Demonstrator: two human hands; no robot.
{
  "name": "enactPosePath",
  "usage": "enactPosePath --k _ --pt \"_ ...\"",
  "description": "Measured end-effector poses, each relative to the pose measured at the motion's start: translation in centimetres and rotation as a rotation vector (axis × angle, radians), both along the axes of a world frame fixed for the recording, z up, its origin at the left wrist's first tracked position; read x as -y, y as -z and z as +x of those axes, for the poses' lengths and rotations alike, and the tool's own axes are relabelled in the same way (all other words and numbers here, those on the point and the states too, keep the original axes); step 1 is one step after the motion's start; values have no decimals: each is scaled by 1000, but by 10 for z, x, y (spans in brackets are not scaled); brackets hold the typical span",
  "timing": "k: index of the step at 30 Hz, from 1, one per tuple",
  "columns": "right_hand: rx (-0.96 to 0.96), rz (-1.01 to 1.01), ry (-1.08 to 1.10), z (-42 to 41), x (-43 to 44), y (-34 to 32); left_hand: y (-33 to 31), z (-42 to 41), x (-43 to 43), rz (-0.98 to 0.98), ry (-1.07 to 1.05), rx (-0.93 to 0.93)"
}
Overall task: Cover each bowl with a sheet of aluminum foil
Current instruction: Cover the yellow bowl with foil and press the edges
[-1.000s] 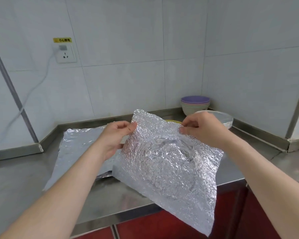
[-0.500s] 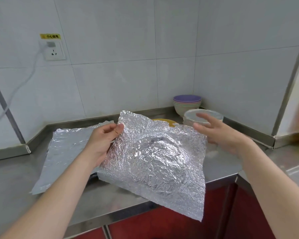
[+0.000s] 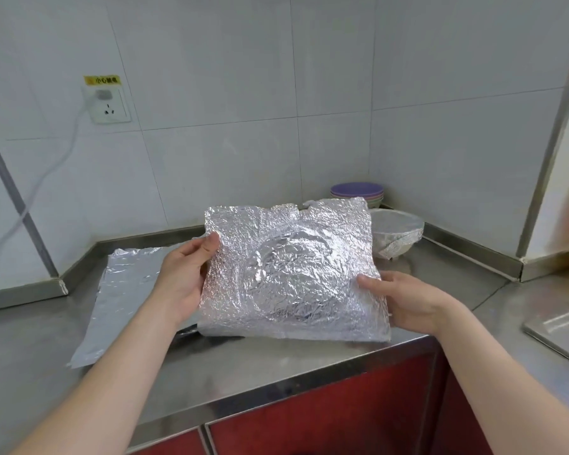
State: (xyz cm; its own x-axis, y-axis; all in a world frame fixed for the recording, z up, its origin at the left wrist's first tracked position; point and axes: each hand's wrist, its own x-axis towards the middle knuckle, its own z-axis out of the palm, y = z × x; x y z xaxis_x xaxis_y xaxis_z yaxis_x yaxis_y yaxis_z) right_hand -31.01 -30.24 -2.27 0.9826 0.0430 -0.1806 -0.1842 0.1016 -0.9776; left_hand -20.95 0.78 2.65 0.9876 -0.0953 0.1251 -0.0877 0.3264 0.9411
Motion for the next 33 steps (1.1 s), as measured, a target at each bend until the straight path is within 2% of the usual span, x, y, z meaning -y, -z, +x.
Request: enactPosePath --k 6,10,14,17,20,21,22,24,26,28,29,30,32,33 --pt "190 62 213 0 1 -17 1 1 0 107 89 57" --pt "298 83 298 -3 3 -38 9 0 1 179 210 -27" --pt "284 -97 438 3 1 -44 8 -1 14 141 153 7" --pt "390 -445 599 5 -3 -47 -6 3 29 76 48 25" --pt "556 -1211 322 1 -23 -53 -28 9 49 16 32 -3" --pt "570 -1424 230 2 -34 -52 -34 9 58 -12 50 -19" --pt "605 -1538 195 3 -46 -51 -39 9 67 -32 69 -32" --pt "753 -1556 281 12 -57 -43 -47 7 81 -14 90 -27" --pt "827 -1365 429 21 -54 -44 -53 8 84 -70 131 -2" --pt "722 -1135 517 25 -45 -60 -56 14 79 -256 201 -13" --pt "661 -1047 556 27 -41 -69 -52 17 76 -271 194 -5" --pt "628 -997 607 29 -35 -79 -45 21 76 -137 136 48" --pt "576 -965 706 32 -22 -94 -18 27 82 520 24 263" --pt "540 -942 731 34 -16 -99 0 31 86 875 63 398"
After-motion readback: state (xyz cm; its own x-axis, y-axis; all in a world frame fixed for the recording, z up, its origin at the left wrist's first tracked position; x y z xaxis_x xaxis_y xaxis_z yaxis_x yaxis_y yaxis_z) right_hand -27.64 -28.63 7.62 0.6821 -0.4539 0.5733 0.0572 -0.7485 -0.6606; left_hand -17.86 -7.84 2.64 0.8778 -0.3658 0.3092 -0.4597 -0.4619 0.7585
